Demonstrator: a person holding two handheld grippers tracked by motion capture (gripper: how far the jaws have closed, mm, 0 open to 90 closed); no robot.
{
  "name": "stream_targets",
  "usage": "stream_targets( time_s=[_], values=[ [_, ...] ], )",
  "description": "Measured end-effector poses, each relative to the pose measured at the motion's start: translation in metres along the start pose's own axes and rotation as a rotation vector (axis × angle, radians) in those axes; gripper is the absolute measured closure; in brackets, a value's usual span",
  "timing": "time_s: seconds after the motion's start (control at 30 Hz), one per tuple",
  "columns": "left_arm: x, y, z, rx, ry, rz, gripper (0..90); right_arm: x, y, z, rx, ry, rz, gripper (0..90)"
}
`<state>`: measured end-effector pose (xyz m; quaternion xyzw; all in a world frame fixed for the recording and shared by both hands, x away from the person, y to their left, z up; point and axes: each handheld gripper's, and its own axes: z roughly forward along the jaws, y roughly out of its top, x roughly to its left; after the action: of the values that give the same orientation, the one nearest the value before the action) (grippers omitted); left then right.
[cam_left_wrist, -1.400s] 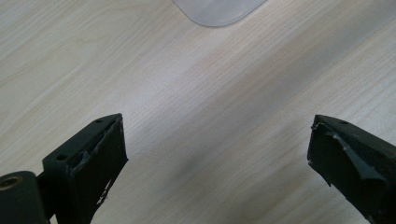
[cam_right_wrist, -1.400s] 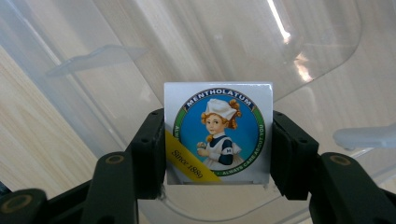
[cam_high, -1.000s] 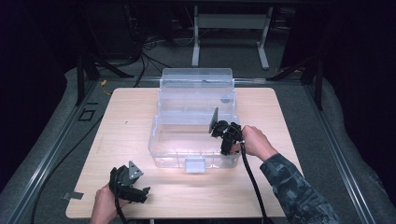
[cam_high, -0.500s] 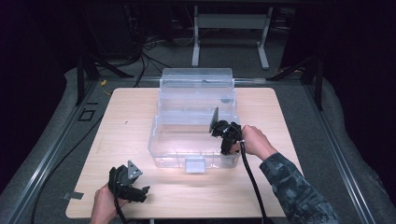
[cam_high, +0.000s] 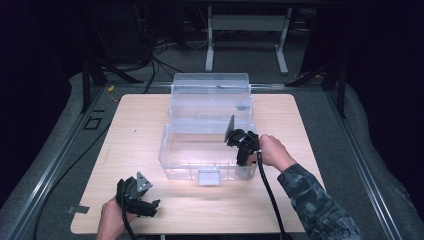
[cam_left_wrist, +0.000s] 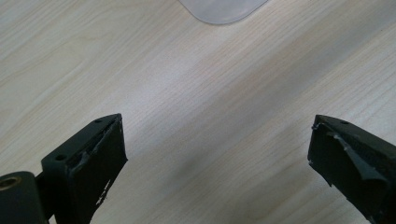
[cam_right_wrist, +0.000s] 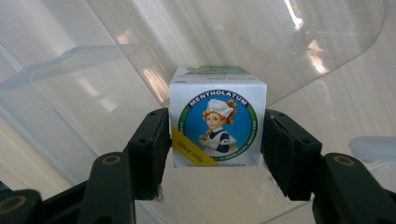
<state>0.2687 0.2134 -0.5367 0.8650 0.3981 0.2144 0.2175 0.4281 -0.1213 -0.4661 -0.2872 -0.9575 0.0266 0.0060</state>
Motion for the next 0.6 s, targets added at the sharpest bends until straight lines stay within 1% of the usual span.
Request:
stream_targets(
  time_s=[0.03, 0.07, 0.13, 0.17, 0.2, 0.23, 0.27, 0.3, 0.33, 0.37, 0.4, 0.43, 0.47, 0.5, 0.53, 0.57, 0.6],
  values=[
    [0.000, 0.000, 0.000, -0.001, 0.001, -0.002, 4.1, -0.001, -0.001, -0.002, 0.013, 0.006, -0.001, 43.1],
    [0.000, 0.000, 0.000, -0.003, 0.001, 0.000, 4.1, 0.000, -0.001, -0.005, 0.021, -0.021, -0.004, 42.7],
    [0.000, 0.000, -0.001, -0.011, 0.009, -0.002, 4.0, 0.001, -0.004, -0.009, 0.008, -0.052, -0.002, 42.4],
    [0.000, 0.000, -0.002, -0.010, 0.008, -0.002, 4.0, 0.001, -0.003, -0.017, 0.067, -0.068, -0.018, 41.0],
    [0.001, 0.000, -0.002, -0.009, 0.008, -0.004, 4.0, 0.001, -0.005, -0.017, 0.027, -0.045, -0.012, 39.5],
    [0.001, 0.000, -0.002, -0.007, 0.009, -0.001, 4.0, 0.002, -0.009, -0.019, -0.027, -0.050, -0.001, 38.5],
    [0.002, 0.000, -0.002, -0.006, 0.013, 0.000, 3.9, 0.002, -0.010, -0.021, -0.051, -0.052, 0.003, 36.6],
    [0.001, 0.000, -0.002, -0.005, 0.018, -0.002, 3.9, 0.002, -0.013, -0.023, -0.090, -0.045, 0.012, 34.5],
    [0.002, 0.000, -0.001, -0.004, 0.018, 0.002, 3.9, 0.001, -0.017, -0.022, -0.193, -0.033, 0.031, 33.5],
    [0.002, -0.001, -0.001, 0.001, 0.018, 0.004, 3.7, 0.000, -0.021, -0.025, -0.250, -0.014, 0.058, 31.4],
    [0.003, -0.001, 0.000, 0.005, 0.020, 0.011, 3.7, 0.000, -0.021, -0.025, -0.250, -0.014, 0.058, 31.4],
    [0.003, -0.001, 0.000, 0.009, 0.019, 0.011, 3.3, 0.000, -0.028, -0.029, -0.317, 0.002, 0.084, 27.4],
    [0.003, -0.001, 0.000, 0.012, 0.017, 0.008, 3.3, 0.000, -0.028, -0.029, -0.317, 0.002, 0.084, 27.4],
    [0.004, -0.001, 0.000, 0.010, 0.015, 0.001, 3.1, 0.000, -0.034, -0.033, -0.382, 0.020, 0.093, 23.2],
    [0.004, -0.001, 0.000, 0.010, 0.017, 0.003, 3.1, 0.000, -0.034, -0.033, -0.382, 0.020, 0.093, 23.2],
    [0.005, -0.001, -0.001, 0.013, 0.017, 0.009, 3.1, 0.001, -0.037, -0.034, -0.402, 0.027, 0.096, 21.2],
    [0.006, 0.000, -0.002, 0.007, 0.017, 0.003, 2.9, 0.002, -0.040, -0.036, -0.434, 0.027, 0.097, 19.0]
  ],
)
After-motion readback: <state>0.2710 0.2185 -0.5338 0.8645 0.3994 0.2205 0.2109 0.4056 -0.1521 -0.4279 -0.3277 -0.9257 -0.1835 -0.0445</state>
